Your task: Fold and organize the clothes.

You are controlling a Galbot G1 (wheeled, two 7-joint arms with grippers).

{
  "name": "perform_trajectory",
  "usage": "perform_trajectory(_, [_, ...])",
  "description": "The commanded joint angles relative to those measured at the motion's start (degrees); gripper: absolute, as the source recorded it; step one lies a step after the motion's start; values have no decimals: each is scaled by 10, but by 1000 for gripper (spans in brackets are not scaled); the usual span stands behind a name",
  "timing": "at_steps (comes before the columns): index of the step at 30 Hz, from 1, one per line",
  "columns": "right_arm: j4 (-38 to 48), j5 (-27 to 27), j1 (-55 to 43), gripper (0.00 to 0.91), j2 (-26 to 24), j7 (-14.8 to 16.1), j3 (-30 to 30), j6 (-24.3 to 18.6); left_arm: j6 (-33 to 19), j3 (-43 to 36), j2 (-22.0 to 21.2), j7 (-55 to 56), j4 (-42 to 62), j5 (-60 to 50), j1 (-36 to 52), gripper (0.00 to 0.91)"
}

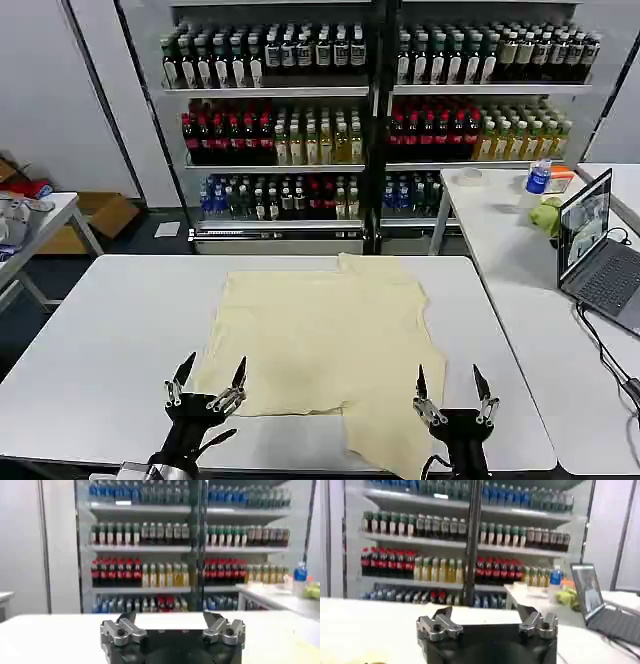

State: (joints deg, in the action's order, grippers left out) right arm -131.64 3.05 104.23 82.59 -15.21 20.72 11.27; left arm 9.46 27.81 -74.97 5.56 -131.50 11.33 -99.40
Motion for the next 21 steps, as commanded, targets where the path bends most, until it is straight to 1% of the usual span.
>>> perform_trajectory(1, [0,-33,1,907,-4,-2,-12,76,110,10,16,10,16,3,6,907])
perform_trajectory(5, [4,-29,8,907,-1,-6,-26,90,148,19,33,13,34,3,21,907])
perform_trajectory(11, [4,-12,27,907,-1,-15,-35,99,198,26,57,13,57,5,35,907])
perform_trajectory(16, [5,-3,50,907,-3,-21,-41,99,222,26,66,16,74,5,46,907])
perform_trajectory(21, [8,8,64,907,1,-28,-49,98,235,25,70,21,87,5,57,907])
